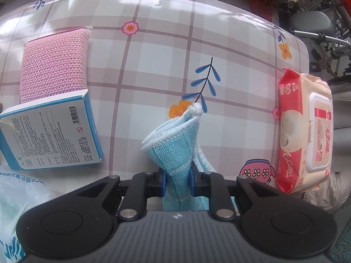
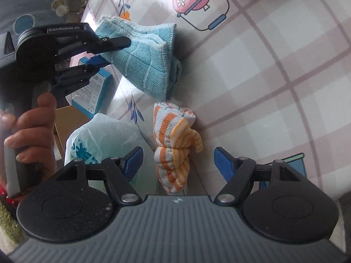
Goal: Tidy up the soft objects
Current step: 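Lift the blue towel with the left gripper while the right grasps the orange-striped cloth, then carry the blue towel with the left tool while the right carries the striped cloth to the box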
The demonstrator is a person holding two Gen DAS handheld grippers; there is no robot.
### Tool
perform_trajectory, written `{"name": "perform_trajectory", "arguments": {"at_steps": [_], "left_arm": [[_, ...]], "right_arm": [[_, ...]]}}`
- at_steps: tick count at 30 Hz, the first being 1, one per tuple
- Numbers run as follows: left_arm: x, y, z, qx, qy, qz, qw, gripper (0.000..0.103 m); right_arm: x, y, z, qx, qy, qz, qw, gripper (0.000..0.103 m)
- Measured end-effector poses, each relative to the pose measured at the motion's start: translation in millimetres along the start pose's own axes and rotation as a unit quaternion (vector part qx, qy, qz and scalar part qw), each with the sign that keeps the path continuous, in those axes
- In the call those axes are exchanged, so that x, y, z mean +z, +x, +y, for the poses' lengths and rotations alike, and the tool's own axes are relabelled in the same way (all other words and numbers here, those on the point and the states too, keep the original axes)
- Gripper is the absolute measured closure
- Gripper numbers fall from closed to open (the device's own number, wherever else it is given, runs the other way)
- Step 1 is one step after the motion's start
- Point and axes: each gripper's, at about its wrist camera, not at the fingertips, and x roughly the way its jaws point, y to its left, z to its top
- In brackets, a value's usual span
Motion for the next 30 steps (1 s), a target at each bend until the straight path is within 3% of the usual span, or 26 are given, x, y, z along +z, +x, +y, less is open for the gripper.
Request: {"name": "perform_trajectory", "arguments": {"at_steps": [7,9,12,17,21,24,30], "left_arm": [[-2,0,3,-0.002,-0.009,-0.003,0.9999,0.083],[-2,0,2,-0.002,-0.011,-0.004,0.9999,0.082],[-4,0,2,0.002,-0.009,-0.004,1.0,0.079],[-3,4,-4,0.011,-0.003,-0.002,0.9999,0.076],[-4,4,-9,0.013,0.004,-0.008,0.9999,0.081],[-9,-1,-17,0.014,0.018,-0.017,0.9996,0.084],[-27,-28,-33,-0.002,0.037,-0.037,0.9986,0.085]], "right_arm": [[-3,26,21,-0.038,-0.025,-0.006,0.999,0.035],[-5,29,30,-0.06,-0.053,-0.008,0.997,0.061],[-4,30,25,-0.053,-0.04,-0.002,0.998,0.069],[4,-4,10,-0.086,-0.06,-0.023,0.994,0.07],[25,-47,1,-0.126,-0.104,-0.079,0.983,0.07],[39,-73,9,-0.108,-0.151,-0.119,0.975,0.07],[55,-81,25,-0.104,-0.202,-0.132,0.965,0.07]]}}
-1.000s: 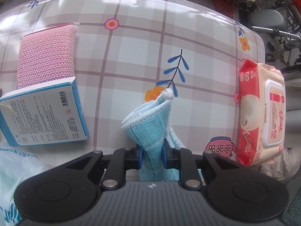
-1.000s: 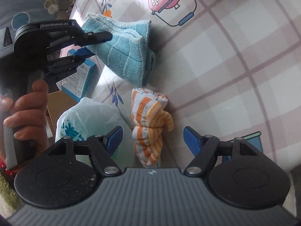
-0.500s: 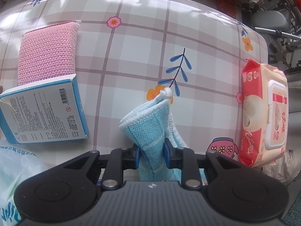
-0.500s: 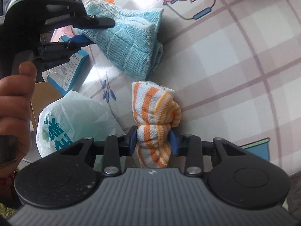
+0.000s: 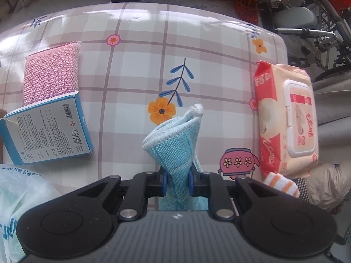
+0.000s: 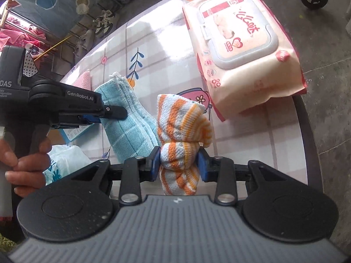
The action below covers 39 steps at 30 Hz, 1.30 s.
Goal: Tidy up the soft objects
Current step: 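Carry the blue towel with the left tool while the right carries the striped cloth to the box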
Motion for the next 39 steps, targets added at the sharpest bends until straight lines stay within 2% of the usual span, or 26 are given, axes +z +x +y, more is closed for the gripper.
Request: {"name": "perform_trajectory", "arguments": {"at_steps": [4,7,11,14,20,24,26,29,32,36,39], "left_arm": [[-9,-33,-7,-0.031,0.004,-0.022,0.9993,0.085],[-15,-64,-5,-0.052,0.002,-0.042,0.9978,0.085],[-19,-109,14,-0.072,-0.012,-0.066,0.9951,0.085],[-25,-148,38,-0.079,-0.025,-0.091,0.9924,0.085],[-38,-235,113,-0.041,-0.055,-0.138,0.9881,0.085],[-50,-281,176,0.008,-0.076,-0.159,0.9843,0.085],[-57,-291,207,0.031,-0.084,-0.159,0.9832,0.085],[-65,-287,254,0.061,-0.095,-0.141,0.9835,0.085],[-71,-263,296,0.08,-0.1,-0.111,0.9856,0.085],[-79,-208,340,0.077,-0.095,-0.053,0.9911,0.085],[-84,-175,359,0.082,-0.077,-0.023,0.9934,0.085]], "right_arm": [[3,-10,12,-0.004,-0.005,-0.022,1.0,0.07],[3,-33,22,0.001,-0.015,-0.04,0.999,0.07],[2,-66,49,0.009,-0.035,-0.065,0.997,0.07],[-1,-86,84,0.025,-0.052,-0.087,0.995,0.07],[-12,-100,177,0.097,-0.076,-0.105,0.987,0.07],[-27,-89,243,0.16,-0.083,-0.093,0.979,0.07],[-34,-76,278,0.188,-0.084,-0.077,0.975,0.07],[-48,-49,328,0.212,-0.087,-0.044,0.972,0.07],[-68,-17,368,0.209,-0.09,-0.007,0.974,0.07],[-93,35,401,0.165,-0.1,0.033,0.981,0.07],[-110,61,413,0.122,-0.114,0.049,0.985,0.07]]}}
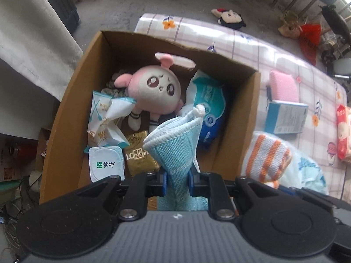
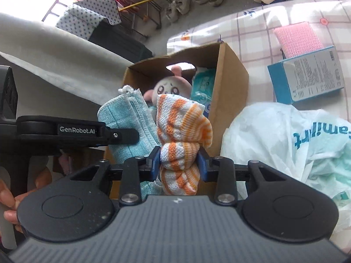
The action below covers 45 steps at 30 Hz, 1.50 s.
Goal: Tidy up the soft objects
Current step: 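Carry the blue towel with the left tool while the right carries the striped cloth to the box, then lower the blue towel into the box with the left gripper while the right releases the striped cloth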
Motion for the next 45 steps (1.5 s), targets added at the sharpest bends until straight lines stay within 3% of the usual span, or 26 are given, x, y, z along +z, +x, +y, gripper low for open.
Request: {"name": "perform_trajectory", "arguments": {"at_steps": [6,15,27,34,36,38,43,45], "left_arm": [[-1,47,13,-0.018,0.051,0.046,0.9975,0.085],[14,70,7,-0.037,0.129,0.041,0.9901,0.084],[22,89,22,-0.053,0.114,0.063,0.99,0.068],[21,89,23,-0.055,0.097,0.057,0.9922,0.069],[20,89,22,-0.062,0.095,0.05,0.9923,0.076],[20,90,19,-0.074,0.096,0.046,0.9916,0.077],[19,97,5,-0.096,0.11,0.052,0.9879,0.078],[19,99,-2,-0.086,0.121,0.05,0.9877,0.08]], "right_arm": [[-6,29,16,-0.043,-0.015,0.019,0.999,0.07],[9,48,17,-0.071,0.003,0.007,0.997,0.069],[5,58,20,-0.093,0.009,0.013,0.996,0.064],[4,49,20,-0.089,0.007,0.007,0.996,0.06],[4,43,18,-0.082,0.012,-0.001,0.997,0.06],[4,35,15,-0.077,0.014,-0.009,0.997,0.06],[4,19,7,-0.076,0.024,-0.023,0.997,0.06],[3,15,3,-0.079,0.028,-0.028,0.996,0.06]]}}
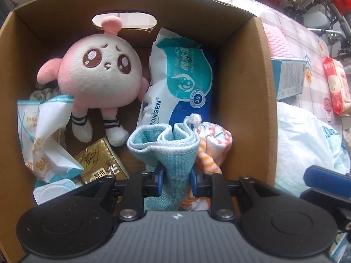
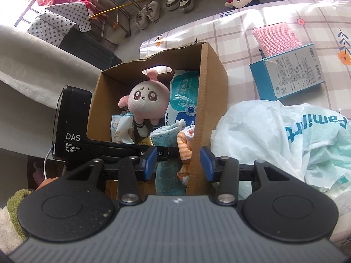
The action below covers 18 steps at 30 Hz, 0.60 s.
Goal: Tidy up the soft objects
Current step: 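Lower the blue towel into the box with the left gripper while the right releases the striped cloth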
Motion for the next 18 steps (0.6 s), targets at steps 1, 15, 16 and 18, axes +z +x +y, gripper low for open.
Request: {"name": "perform_trajectory", "arguments": {"at_steps": [1,15,16,18], "left_arm": [[1,1,-1,0.003,0.001,0.001,1.0,0.08],[-2,-18,14,0.037,-0.055,-0.012,0.9978,0.03],[-3,-22,13,0.038,-0.057,-0.018,0.9975,0.028],[-3,-33,7,0.046,-0.064,-0.033,0.9964,0.024]], "right_arm": [[0,-1,-2,-0.001,0.002,-0.002,1.0,0.06],[0,-5,-22,0.001,0.018,-0.011,1.0,0.051],[1,-6,-25,0.002,0.02,-0.011,1.0,0.05],[2,-9,-30,0.004,0.021,-0.017,1.0,0.046]]}}
